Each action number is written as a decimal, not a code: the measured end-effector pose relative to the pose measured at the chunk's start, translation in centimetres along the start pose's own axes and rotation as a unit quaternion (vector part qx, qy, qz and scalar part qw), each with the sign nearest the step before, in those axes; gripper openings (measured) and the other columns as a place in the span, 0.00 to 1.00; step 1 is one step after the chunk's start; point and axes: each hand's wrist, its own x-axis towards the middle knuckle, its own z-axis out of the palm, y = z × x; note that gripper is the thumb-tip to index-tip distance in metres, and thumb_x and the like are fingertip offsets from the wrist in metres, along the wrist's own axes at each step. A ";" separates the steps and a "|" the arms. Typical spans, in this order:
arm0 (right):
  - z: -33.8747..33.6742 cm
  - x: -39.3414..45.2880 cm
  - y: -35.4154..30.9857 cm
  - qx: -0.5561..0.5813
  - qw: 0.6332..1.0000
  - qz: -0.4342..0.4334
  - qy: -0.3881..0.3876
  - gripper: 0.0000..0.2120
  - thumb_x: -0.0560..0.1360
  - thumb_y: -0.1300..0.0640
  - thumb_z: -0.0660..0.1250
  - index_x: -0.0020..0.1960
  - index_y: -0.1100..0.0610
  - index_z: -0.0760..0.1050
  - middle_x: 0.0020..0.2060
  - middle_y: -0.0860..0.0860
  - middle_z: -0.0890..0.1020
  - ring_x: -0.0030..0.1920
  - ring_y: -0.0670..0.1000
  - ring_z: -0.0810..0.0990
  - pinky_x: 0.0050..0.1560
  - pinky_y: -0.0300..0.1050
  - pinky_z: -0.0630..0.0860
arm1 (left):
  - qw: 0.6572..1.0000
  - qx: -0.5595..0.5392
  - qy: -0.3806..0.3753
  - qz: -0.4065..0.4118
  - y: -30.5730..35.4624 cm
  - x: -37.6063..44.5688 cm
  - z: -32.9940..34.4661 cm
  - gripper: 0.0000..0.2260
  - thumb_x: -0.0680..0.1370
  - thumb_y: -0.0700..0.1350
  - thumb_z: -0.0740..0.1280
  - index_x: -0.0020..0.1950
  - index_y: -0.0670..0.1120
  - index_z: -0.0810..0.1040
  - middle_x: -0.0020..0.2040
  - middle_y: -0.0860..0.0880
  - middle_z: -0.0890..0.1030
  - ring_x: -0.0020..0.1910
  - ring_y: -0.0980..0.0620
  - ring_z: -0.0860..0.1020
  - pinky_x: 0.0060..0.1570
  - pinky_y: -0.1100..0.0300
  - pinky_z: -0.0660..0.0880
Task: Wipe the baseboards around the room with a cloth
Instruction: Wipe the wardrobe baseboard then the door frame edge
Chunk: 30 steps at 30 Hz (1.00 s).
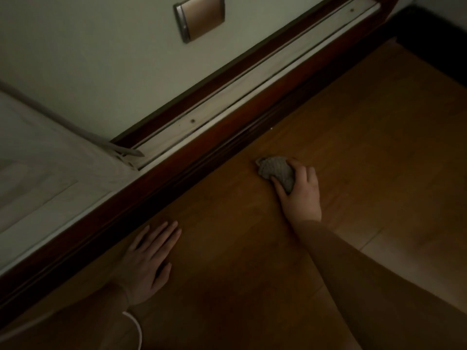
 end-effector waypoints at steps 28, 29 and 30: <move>0.3 0.3 0.3 -0.053 0.998 0.000 -0.025 0.29 0.74 0.48 0.73 0.70 0.53 0.64 0.56 0.59 0.75 0.57 0.64 0.76 0.61 0.59 0.75 | 0.990 0.053 0.044 0.120 1.8 32.5 -20.1 0.33 0.83 0.59 0.48 0.82 0.44 0.41 0.82 0.46 0.43 0.81 0.51 0.43 0.79 0.52 0.44; 0.4 0.3 0.3 -0.061 0.998 -0.002 -0.020 0.30 0.73 0.49 0.74 0.69 0.54 0.65 0.55 0.59 0.76 0.56 0.64 0.77 0.60 0.59 0.75 | 0.991 0.054 0.038 0.116 1.9 32.4 -20.1 0.34 0.83 0.59 0.48 0.82 0.43 0.40 0.82 0.45 0.43 0.81 0.50 0.43 0.79 0.51 0.45; 0.5 0.4 0.4 -0.066 0.998 -0.004 -0.016 0.30 0.72 0.50 0.74 0.69 0.55 0.65 0.55 0.60 0.76 0.55 0.65 0.77 0.59 0.59 0.76 | 0.992 0.056 0.032 0.112 1.9 32.4 -20.2 0.35 0.82 0.60 0.48 0.81 0.43 0.39 0.82 0.45 0.42 0.81 0.49 0.42 0.79 0.51 0.45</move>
